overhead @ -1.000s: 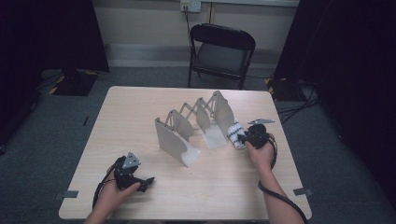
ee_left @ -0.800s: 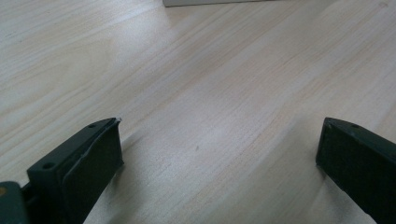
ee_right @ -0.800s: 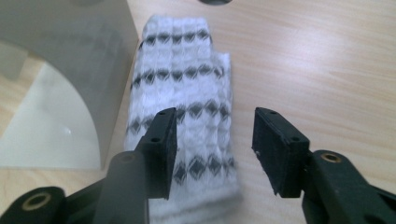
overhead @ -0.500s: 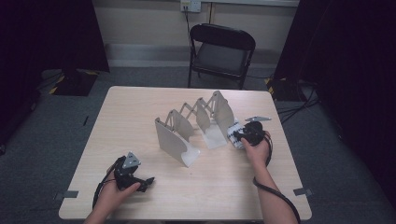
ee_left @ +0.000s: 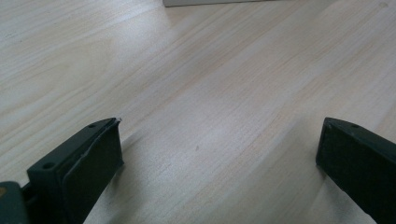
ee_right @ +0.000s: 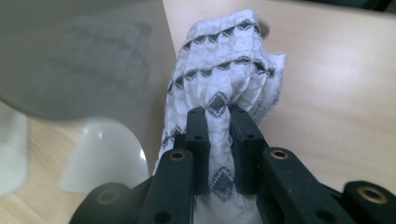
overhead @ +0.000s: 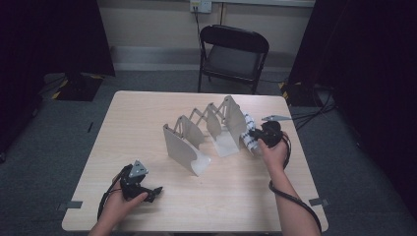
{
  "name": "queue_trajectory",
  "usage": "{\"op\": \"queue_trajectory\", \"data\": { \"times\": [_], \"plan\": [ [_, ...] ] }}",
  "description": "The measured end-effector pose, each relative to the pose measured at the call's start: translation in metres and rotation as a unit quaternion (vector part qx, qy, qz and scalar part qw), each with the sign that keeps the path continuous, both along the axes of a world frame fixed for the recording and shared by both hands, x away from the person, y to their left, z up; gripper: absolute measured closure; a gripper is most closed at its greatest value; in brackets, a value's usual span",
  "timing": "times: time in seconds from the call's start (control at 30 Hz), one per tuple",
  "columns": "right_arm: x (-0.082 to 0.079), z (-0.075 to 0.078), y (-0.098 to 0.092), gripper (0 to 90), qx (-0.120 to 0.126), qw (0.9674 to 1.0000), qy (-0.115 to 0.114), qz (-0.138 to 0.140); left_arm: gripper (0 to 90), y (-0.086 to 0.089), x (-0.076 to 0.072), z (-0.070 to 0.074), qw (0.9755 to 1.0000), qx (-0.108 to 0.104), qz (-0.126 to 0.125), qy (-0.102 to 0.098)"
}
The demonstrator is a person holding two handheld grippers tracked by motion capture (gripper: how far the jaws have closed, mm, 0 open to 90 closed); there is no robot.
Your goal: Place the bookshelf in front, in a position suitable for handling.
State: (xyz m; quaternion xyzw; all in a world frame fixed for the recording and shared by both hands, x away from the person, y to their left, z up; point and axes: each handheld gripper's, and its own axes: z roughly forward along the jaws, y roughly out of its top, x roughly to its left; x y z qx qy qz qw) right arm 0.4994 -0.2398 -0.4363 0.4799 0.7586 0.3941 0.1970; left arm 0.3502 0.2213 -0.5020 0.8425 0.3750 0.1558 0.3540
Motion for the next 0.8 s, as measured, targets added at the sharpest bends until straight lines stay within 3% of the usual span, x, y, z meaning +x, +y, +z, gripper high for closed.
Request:
{"op": "queue_trajectory", "data": {
  "times": [0.07, 0.1, 0.17, 0.23, 0.37, 0.53, 0.8],
  "plan": [
    [0.0, 0.019, 0.001, 79.6, 0.002, 0.9999, -0.016, 0.004, 0.0, 0.0, 0.0, 0.0, 1.0, -0.001, 0.001, 0.0],
    [0.001, 0.038, 0.003, 79.6, 0.007, 0.9993, -0.034, 0.011, 0.0, 0.0, 0.0, 0.0, 1.0, -0.001, 0.0, 0.0],
    [0.002, 0.045, 0.003, 79.6, 0.011, 0.9989, -0.043, 0.014, 0.0, 0.0, 0.0, 0.0, 1.0, 0.002, -0.001, 0.0],
    [0.002, 0.066, 0.007, 79.6, 0.024, 0.9972, -0.066, 0.024, 0.0, 0.0, 0.0, 0.0, 1.0, 0.002, -0.001, 0.0],
    [0.003, 0.075, 0.013, 79.5, 0.02, 0.9964, -0.074, 0.037, 0.0, 0.0, 0.0, 0.0, 1.0, 0.001, -0.001, 0.0],
    [0.005, 0.061, 0.016, 79.5, 0.018, 0.9973, -0.056, 0.044, 0.0, 0.0, 0.0, 0.0, 1.0, 0.001, -0.001, 0.0],
    [0.003, 0.017, 0.013, 79.4, 0.018, 0.9984, -0.02, 0.049, 0.0, 0.0, 0.0, 0.0, 1.0, -0.003, 0.002, 0.0]
  ]
}}
